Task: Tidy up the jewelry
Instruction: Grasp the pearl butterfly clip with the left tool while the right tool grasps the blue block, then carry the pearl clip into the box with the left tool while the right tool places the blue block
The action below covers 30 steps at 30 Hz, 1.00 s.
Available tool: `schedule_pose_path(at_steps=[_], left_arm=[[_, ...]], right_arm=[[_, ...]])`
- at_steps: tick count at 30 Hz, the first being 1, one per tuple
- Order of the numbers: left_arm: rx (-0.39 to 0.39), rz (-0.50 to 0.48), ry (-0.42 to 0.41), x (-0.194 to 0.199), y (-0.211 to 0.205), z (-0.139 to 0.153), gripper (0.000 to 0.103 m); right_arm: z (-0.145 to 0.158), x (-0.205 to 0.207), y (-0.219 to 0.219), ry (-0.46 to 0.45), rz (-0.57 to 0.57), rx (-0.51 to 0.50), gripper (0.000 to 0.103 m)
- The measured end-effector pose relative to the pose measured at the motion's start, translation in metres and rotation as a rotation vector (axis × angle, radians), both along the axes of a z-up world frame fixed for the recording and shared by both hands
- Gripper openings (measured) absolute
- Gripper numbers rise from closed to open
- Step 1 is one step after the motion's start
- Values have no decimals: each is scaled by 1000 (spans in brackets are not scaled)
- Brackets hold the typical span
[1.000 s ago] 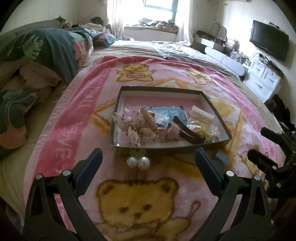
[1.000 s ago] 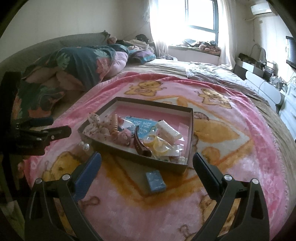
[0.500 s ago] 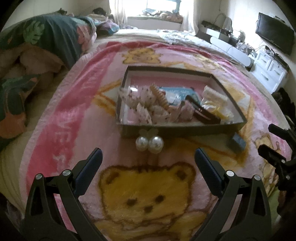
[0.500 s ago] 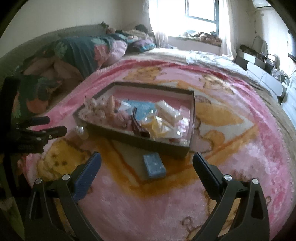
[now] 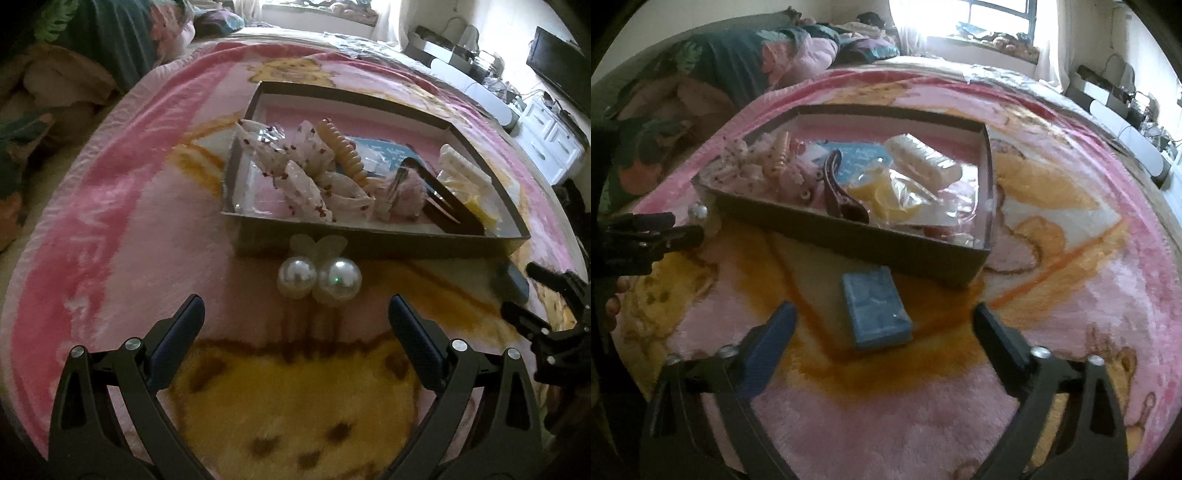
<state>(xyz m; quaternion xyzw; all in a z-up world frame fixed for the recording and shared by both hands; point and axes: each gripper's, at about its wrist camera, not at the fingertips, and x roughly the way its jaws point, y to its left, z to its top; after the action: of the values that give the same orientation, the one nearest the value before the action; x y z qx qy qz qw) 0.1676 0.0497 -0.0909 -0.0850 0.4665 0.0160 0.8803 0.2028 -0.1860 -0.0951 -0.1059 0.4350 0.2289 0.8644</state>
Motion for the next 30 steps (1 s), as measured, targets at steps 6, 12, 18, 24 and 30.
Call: schedule_pose_path(at_steps=[6, 12, 18, 24, 30], left_arm=[[-11, 5, -8, 9, -5, -7, 74], [-27, 2, -16, 9, -3, -4, 37], [-39, -20, -29, -1, -4, 3, 36], [-37, -36, -62, -19, -6, 19, 36], [-38, -43, -106, -31, -9, 43, 36]], right_arm=[[-6, -6, 9, 40, 66, 36, 39], [-2, -20, 18, 59, 125, 88, 32], [10, -36, 30, 73, 177, 135, 32], [25, -52, 40, 47, 217, 156, 32], [47, -58, 38, 1, 222, 186, 32]])
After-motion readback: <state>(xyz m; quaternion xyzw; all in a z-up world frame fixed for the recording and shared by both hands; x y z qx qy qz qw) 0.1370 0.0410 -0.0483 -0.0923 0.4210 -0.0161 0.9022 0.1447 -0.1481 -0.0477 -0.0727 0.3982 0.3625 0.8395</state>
